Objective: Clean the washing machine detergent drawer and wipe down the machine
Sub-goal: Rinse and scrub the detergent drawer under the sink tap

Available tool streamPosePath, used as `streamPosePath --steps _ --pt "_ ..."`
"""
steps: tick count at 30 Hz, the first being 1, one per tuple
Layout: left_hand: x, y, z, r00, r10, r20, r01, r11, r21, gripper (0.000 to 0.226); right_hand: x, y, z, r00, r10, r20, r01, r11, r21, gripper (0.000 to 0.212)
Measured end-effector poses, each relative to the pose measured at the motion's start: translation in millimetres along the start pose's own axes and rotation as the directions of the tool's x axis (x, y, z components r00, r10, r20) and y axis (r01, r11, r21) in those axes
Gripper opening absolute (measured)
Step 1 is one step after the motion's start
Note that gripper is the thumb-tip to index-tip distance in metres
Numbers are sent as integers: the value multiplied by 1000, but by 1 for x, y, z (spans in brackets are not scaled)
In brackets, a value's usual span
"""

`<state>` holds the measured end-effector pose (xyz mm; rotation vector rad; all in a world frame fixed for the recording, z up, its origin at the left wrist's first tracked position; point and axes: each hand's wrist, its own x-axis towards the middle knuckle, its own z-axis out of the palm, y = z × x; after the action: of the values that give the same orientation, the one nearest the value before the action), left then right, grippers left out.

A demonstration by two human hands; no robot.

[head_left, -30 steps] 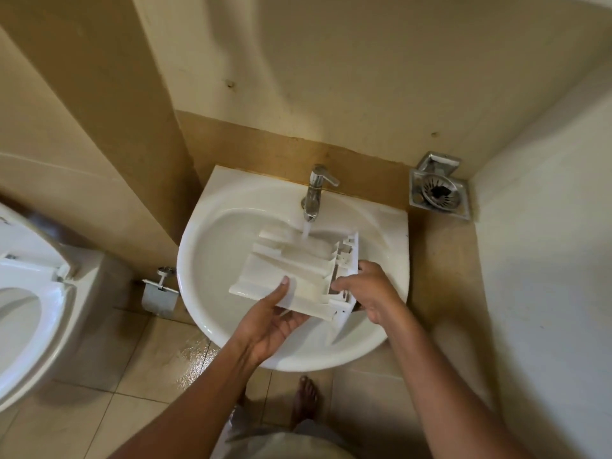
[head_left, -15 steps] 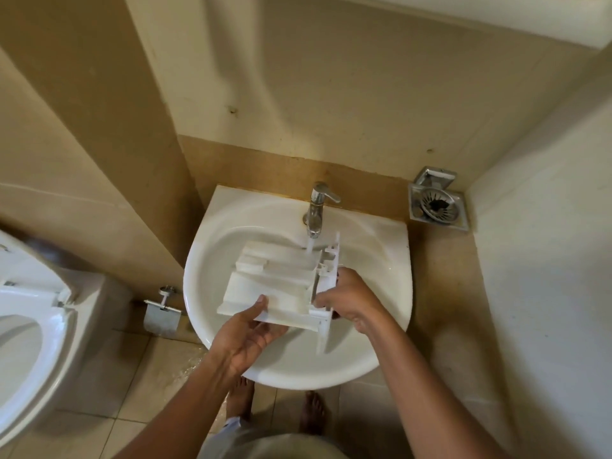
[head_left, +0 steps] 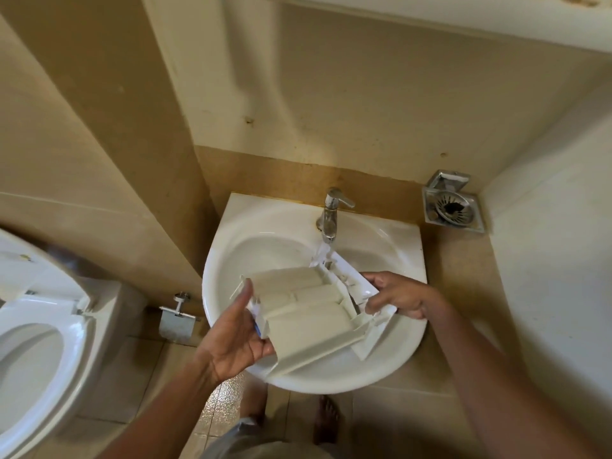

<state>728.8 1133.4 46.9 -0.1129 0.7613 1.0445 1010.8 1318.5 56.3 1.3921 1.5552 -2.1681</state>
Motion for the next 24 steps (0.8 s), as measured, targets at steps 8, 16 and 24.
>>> streamPosePath --steps 8,16,24 --pt "4 -26 41 942 92 -322 -74 995 69 55 33 -17 -2 985 9 -174 -86 895 -437 66" --pt "9 -54 85 944 110 -312 -88 993 84 40 16 -22 -24 968 -46 -248 -116 790 -601 70" --pt "11 -63 116 935 147 -322 -137 989 52 47 19 -20 -46 952 -97 -290 -112 771 -627 77"
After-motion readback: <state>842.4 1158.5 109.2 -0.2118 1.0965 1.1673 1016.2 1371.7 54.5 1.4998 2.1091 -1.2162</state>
